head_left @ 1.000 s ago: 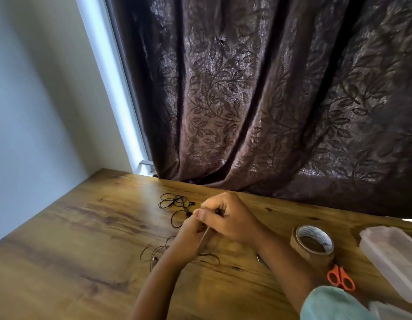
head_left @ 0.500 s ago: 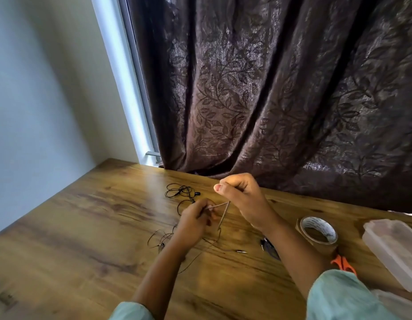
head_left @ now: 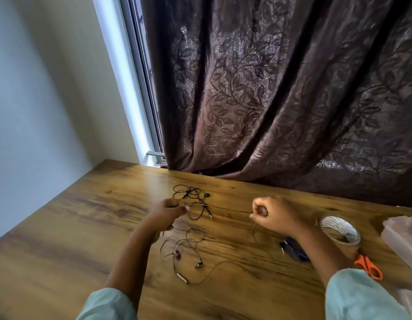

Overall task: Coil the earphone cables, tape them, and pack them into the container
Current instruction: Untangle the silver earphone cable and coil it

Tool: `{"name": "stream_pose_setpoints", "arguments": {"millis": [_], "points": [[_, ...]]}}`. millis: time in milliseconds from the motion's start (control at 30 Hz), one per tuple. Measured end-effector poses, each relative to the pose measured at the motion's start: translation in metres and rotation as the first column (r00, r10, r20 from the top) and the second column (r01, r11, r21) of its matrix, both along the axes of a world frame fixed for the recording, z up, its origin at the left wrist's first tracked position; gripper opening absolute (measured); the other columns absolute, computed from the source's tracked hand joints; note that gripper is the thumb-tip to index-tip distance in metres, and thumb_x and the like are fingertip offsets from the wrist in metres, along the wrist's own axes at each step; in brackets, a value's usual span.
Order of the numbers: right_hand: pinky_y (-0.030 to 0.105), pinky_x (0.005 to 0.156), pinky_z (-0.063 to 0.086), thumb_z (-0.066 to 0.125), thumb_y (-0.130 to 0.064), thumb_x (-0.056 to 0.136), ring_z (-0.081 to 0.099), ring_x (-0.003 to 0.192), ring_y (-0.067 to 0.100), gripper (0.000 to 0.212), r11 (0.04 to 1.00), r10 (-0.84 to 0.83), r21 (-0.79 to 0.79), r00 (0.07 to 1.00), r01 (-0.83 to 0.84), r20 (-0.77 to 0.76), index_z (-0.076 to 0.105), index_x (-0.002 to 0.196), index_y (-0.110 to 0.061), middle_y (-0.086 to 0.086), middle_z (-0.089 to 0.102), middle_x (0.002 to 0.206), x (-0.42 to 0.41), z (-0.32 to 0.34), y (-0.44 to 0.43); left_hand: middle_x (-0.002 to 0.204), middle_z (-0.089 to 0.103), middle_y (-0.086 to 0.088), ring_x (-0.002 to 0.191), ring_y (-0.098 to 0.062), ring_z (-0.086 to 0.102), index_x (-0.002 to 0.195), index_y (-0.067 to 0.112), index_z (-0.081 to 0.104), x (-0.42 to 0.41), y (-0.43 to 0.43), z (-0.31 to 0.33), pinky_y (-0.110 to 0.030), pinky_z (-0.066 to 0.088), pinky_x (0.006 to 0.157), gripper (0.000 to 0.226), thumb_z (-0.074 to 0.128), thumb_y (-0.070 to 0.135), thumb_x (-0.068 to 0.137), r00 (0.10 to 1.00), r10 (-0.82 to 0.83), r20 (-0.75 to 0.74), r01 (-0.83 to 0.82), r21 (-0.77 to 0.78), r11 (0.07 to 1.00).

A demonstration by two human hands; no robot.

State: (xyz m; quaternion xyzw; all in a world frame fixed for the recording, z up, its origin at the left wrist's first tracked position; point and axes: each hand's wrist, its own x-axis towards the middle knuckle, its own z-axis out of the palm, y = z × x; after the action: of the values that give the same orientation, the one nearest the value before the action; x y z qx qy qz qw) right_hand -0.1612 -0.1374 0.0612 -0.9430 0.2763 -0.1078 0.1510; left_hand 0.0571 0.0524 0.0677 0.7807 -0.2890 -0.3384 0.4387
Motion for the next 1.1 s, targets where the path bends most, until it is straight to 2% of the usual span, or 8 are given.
{"name": "stream_pose_setpoints", "arguments": {"millis": [167, 267, 400, 500, 767, 900, 1000, 1100], "points": [[0.029, 0.092, 0.045, 0.067, -0.035, 0.084, 0.044, 0.106, 0.0, 0.051, 0.988, 0.125, 0.101, 0.991, -0.12, -0.043, 0.044, 0.128, -0.045, -0.025, 0.046, 0.112, 0.042, -0.006, 0.039, 0.065, 0.052, 0.008, 0.048, -0.001, 0.038, 0.094, 0.014, 0.065, -0.005, -0.004, 0.01, -0.015, 0.029, 0.044, 0.014, 0.053, 0.008, 0.093, 0.938, -0.274, -0.214, 0.259, -0.095, 0.961], [0.027, 0.103, 0.04, 0.065, -0.025, 0.088, 0.041, 0.123, 0.0, 0.058, 0.914, 0.159, 0.347, 0.972, -0.212, 0.175, 0.038, 0.136, -0.042, -0.022, 0.043, 0.133, 0.071, -0.001, 0.066, 0.073, 0.057, 0.003, 0.055, -0.004, 0.042, 0.111, 0.01, 0.064, -0.01, -0.009, 0.012, -0.016, 0.035, 0.047, 0.024, 0.044, 0.009, 0.097, 0.816, -0.389, -0.428, 0.267, -0.319, 0.91], [0.022, 0.066, 0.054, 0.035, 0.005, 0.095, 0.067, 0.074, 0.008, 0.039, 0.457, -0.232, 0.83, 0.859, -0.318, 0.457, 0.059, 0.113, -0.02, 0.0, 0.068, 0.091, 0.086, 0.012, 0.08, 0.073, 0.059, -0.001, 0.052, -0.006, 0.039, 0.112, 0.012, 0.061, -0.005, -0.007, 0.013, -0.016, 0.03, 0.044, 0.026, 0.039, 0.009, 0.099, 0.796, -0.367, -0.482, 0.174, -0.399, 0.9], [0.029, 0.051, 0.045, 0.029, -0.013, 0.102, 0.048, 0.045, 0.012, 0.033, 0.337, -0.349, 0.873, 0.814, -0.352, 0.463, 0.059, 0.116, -0.015, 0.005, 0.058, 0.065, 0.083, 0.013, 0.073, 0.066, 0.05, -0.002, 0.045, -0.005, 0.034, 0.115, 0.016, 0.059, -0.001, -0.005, 0.014, -0.014, 0.026, 0.04, 0.028, 0.037, 0.011, 0.1, 0.746, -0.389, -0.541, 0.152, -0.431, 0.89], [0.025, 0.046, 0.027, 0.046, -0.029, 0.1, 0.033, 0.049, 0.01, 0.023, 0.751, -0.211, 0.658, 0.922, -0.06, 0.324, 0.068, 0.092, -0.026, -0.002, 0.04, 0.06, 0.086, -0.009, 0.061, 0.067, 0.06, -0.003, 0.039, -0.005, 0.042, 0.122, 0.011, 0.05, -0.013, -0.026, 0.017, -0.013, 0.033, 0.032, 0.03, 0.037, 0.011, 0.094, 0.591, -0.406, -0.697, -0.345, -0.674, 0.653], [0.014, 0.047, 0.029, 0.044, -0.03, 0.1, 0.041, 0.042, -0.001, 0.026, 0.857, -0.071, 0.514, 0.975, -0.048, 0.21, 0.067, 0.093, -0.023, -0.012, 0.046, 0.046, 0.082, -0.011, 0.068, 0.096, 0.072, -0.011, 0.065, -0.012, 0.067, 0.122, 0.003, 0.046, 0.001, -0.037, 0.016, -0.019, 0.055, 0.053, 0.026, 0.033, 0.008, 0.1, 0.619, -0.291, -0.729, -0.514, -0.657, 0.552], [0.031, 0.053, 0.037, 0.044, -0.037, 0.099, 0.046, 0.051, 0.005, 0.026, 0.929, 0.02, 0.366, 0.995, -0.056, 0.102, 0.066, 0.091, -0.027, -0.01, 0.052, 0.057, 0.08, -0.011, 0.068, 0.116, 0.068, -0.008, 0.108, -0.017, 0.064, 0.128, 0.009, 0.047, 0.008, -0.044, 0.002, -0.033, 0.052, 0.093, 0.029, 0.037, 0.013, 0.101, 0.743, -0.121, -0.658, -0.453, -0.627, 0.634], [0.024, 0.056, 0.037, 0.047, -0.034, 0.098, 0.048, 0.062, 0.0, 0.022, 0.957, 0.13, 0.264, 0.991, -0.118, -0.026, 0.067, 0.095, -0.026, -0.016, 0.055, 0.072, 0.079, 0.0, 0.066, 0.133, 0.054, 0.004, 0.127, -0.012, 0.046, 0.137, 0.015, 0.047, 0.009, -0.046, -0.018, -0.038, 0.034, 0.111, 0.04, 0.045, 0.016, 0.097, 0.976, 0.092, -0.199, -0.188, -0.541, 0.82]]}}
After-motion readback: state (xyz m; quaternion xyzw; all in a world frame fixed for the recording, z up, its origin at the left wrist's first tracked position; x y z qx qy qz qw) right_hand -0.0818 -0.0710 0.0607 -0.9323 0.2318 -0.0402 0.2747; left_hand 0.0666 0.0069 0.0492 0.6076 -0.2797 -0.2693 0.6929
